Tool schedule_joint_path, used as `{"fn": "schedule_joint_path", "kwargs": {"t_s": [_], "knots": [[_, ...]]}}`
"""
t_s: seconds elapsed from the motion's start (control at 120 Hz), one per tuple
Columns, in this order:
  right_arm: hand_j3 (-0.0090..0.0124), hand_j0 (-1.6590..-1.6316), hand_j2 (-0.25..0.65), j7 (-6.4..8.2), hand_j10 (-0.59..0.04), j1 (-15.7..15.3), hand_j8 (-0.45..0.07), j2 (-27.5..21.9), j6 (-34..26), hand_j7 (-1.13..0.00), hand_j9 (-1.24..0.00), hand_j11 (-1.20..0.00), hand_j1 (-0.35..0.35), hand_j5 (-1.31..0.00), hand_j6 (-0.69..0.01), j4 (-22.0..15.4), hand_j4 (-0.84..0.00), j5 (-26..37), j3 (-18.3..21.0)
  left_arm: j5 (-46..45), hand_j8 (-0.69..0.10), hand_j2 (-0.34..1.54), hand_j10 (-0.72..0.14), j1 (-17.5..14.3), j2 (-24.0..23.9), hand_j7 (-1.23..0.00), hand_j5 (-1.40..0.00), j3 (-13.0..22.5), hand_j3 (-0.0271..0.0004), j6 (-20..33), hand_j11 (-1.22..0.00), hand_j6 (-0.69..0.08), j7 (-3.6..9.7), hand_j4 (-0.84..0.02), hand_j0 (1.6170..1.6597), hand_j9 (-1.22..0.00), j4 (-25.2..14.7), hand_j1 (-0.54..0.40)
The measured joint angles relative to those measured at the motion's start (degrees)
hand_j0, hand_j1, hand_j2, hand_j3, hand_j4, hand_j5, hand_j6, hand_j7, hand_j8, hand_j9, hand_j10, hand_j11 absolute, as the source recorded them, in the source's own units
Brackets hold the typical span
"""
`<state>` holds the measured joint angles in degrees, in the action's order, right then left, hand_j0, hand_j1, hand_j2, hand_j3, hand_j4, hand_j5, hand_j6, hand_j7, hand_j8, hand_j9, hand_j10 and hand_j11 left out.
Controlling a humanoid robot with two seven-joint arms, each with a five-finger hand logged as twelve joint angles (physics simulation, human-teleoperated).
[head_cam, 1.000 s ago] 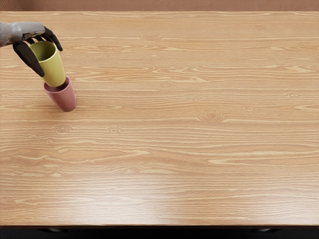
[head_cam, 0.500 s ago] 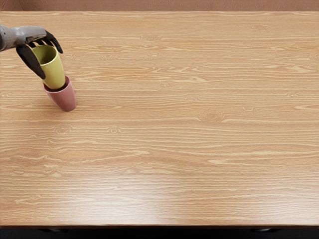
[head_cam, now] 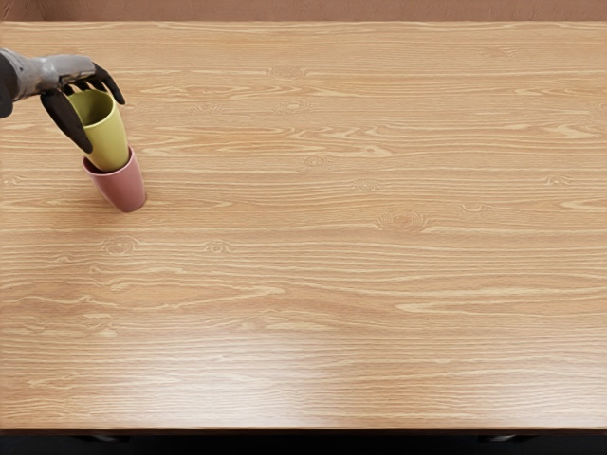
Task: Pick up cup and place in cup with left hand
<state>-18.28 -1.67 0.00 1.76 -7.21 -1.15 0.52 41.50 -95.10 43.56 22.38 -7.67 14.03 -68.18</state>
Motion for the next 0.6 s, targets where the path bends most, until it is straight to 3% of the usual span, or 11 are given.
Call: {"fn": "schedule_joint_path", "kwargs": {"t_s": [0.208,0.4,0.6], "knots": [[0.0,-1.6581,0.0,0.0,0.0,0.0,0.0,0.0,0.0,0.0,0.0,0.0,-0.349,0.0,-0.001,0.0,0.0,0.0,0.0,-0.38,-0.32,0.06,-0.395,0.42,-0.32,-0.53,-0.53,-0.11,0.0,0.07,-0.52,-0.337,-0.2,-0.388,1.6567,-0.52,1.06,-0.077],[0.0,-1.6581,0.0,0.0,0.0,0.0,0.0,0.0,0.0,0.0,0.0,0.0,-0.349,0.0,-0.001,0.0,0.0,0.01,0.0,-5.01,-0.157,0.03,-0.186,0.37,-0.1,-0.25,-0.24,-0.93,0.0,-0.58,-0.24,-0.164,-0.22,-0.184,1.6575,-0.24,0.91,0.148],[0.0,-1.6581,0.0,0.0,0.0,0.0,0.0,0.0,0.0,0.0,0.0,0.0,-0.349,0.0,-0.001,0.0,0.0,0.0,0.0,-9.73,-0.077,0.02,-0.087,-0.34,0.65,-0.11,-0.11,-3.97,0.0,-6.55,-0.11,-0.08,-0.23,-0.086,1.6578,-0.11,0.59,0.257]]}}
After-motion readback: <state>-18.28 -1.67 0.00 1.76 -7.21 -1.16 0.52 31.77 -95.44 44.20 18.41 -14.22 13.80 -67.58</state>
